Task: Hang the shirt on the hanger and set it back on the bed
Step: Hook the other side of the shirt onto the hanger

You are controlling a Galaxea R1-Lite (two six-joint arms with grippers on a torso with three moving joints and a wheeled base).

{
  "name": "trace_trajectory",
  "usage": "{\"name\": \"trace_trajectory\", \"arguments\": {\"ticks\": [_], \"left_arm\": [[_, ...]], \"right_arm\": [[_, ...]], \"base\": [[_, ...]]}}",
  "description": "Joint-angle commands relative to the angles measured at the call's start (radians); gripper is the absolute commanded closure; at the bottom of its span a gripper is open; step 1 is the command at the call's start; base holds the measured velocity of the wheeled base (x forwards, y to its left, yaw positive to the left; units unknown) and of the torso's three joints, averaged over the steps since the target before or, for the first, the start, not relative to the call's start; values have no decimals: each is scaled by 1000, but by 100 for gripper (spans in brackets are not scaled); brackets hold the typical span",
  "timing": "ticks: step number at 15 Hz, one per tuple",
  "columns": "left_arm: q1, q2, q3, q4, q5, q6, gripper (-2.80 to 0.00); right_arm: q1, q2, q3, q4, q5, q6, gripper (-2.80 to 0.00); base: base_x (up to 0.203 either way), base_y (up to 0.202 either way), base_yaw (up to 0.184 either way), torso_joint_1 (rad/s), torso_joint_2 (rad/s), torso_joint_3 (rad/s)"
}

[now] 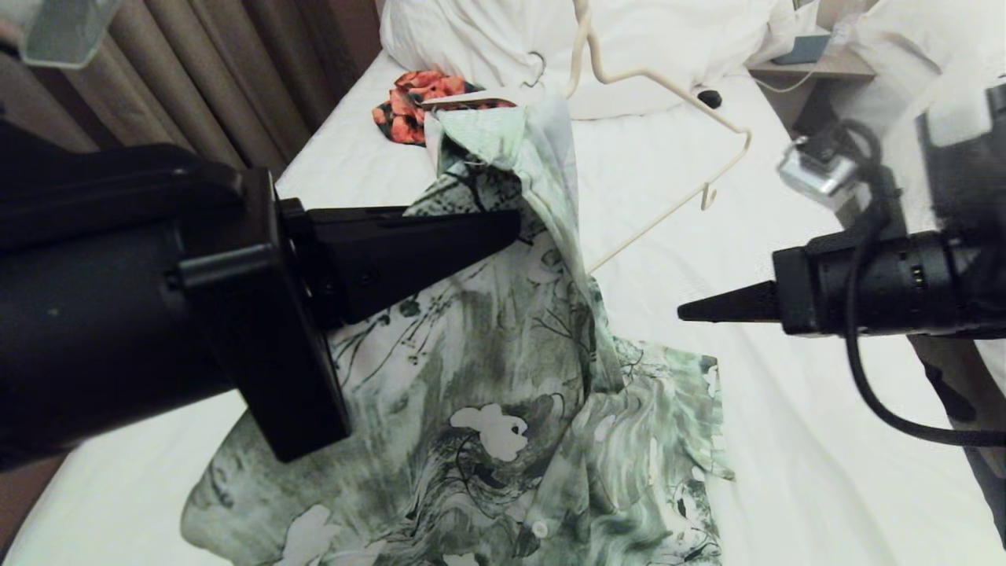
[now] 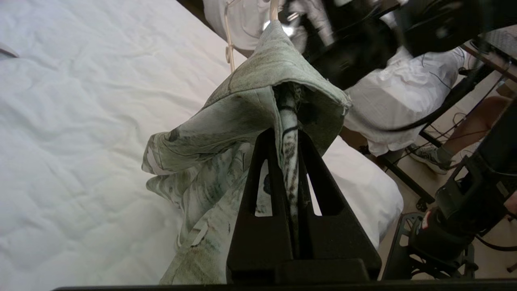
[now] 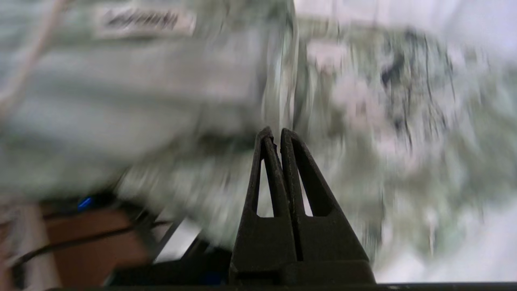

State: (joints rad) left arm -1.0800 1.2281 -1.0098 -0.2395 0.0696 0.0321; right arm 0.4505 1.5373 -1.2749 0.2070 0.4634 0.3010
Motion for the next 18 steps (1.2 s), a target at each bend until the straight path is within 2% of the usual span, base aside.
{"name": "trace_trajectory", "arguments": {"ticks": [1,3,4,7,13,14,16,18], "left_arm": [[0,1,1,-1,3,1,0],[3,-1,-4,-1,4,2,0],[3,1,-4,-1,3,2,0],[3,4,-3,-1,3,2,0],[6,5,-7,-1,3,3,0],[6,5,-9,-3,4,3,0],[6,5,-20,-2,4,2,0],[8,7,-37,-1,4,2,0]], "right_arm": [[53,103,-4,-45,-47,3,0],[80,154,-40,-68,-72,4,0],[88,173,-57,-69,-76,5,-280],[122,190,-63,-69,-112,9,-280],[146,231,-64,-111,-127,9,-280],[148,236,-65,-113,-141,9,0],[152,241,-62,-113,-144,13,0],[154,253,-63,-116,-144,54,0]], "base": [[0,0,0,0,0,0],[0,0,0,0,0,0],[0,0,0,0,0,0],[0,0,0,0,0,0],[0,0,0,0,0,0],[0,0,0,0,0,0],[0,0,0,0,0,0],[0,0,0,0,0,0]]}}
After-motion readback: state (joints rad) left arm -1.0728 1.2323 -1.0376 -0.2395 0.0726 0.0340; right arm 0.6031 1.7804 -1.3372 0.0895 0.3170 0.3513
